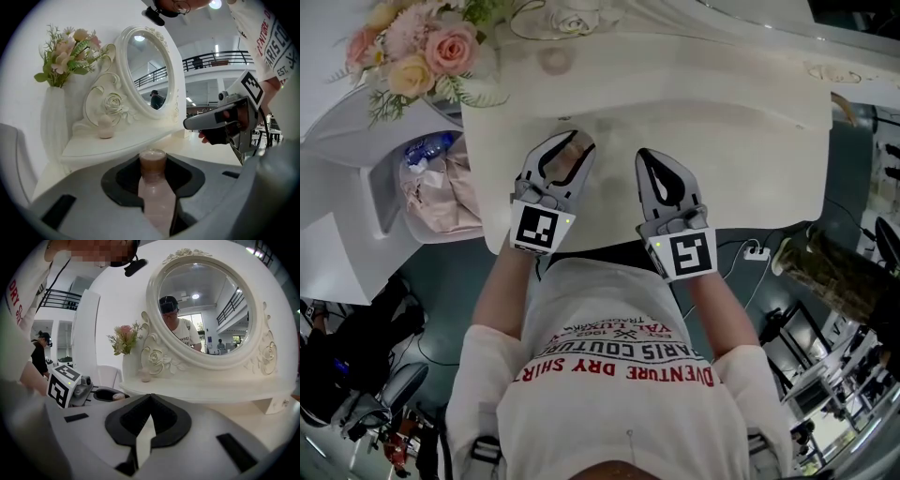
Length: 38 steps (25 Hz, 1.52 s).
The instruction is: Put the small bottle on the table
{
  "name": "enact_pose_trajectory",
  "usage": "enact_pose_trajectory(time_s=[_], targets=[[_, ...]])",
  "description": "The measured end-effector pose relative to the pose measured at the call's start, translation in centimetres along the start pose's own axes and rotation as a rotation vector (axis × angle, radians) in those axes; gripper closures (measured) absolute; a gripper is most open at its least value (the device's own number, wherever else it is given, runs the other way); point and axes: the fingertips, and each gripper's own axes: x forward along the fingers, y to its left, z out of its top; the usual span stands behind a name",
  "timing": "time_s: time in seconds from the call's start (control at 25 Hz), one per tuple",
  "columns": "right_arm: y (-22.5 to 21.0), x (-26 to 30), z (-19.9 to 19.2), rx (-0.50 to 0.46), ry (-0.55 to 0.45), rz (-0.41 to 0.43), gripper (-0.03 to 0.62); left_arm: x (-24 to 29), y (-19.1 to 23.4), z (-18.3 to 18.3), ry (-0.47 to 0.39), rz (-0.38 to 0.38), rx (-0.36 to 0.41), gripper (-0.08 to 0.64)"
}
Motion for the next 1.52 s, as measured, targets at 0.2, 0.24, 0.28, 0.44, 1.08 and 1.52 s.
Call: enact_pose_trajectory(time_s=[0.2, 0.24, 0.28, 0.44, 1.08, 1.52], targets=[[0.3, -0.2, 0.2, -0.026, 0.007, 0.012, 0.594, -0.2, -0.4, -0.1, -0.019, -0.001, 0.026, 0.423], [0.3, -0.4, 0.2, -0.026, 0.006, 0.012, 0.594, -0.2, -0.4, -0.2, -0.022, 0.005, 0.029, 0.423], [0.3, -0.5, 0.2, -0.025, 0.006, 0.013, 0.594, -0.2, -0.5, -0.2, -0.021, 0.012, 0.02, 0.423], [0.6, -1.1, 0.7, -0.016, 0.003, 0.027, 0.594, -0.2, -0.5, -0.2, -0.006, 0.006, -0.033, 0.423], [1.2, -6.9, 7.2, -0.06, -0.109, 0.12, 0.594, -7.0, -3.1, 9.0, -0.037, 0.196, 0.025, 0.417], [1.0, -11.5, 11.7, -0.071, -0.214, 0.15, 0.594, -10.9, -6.3, 15.0, -0.076, 0.242, 0.022, 0.552]])
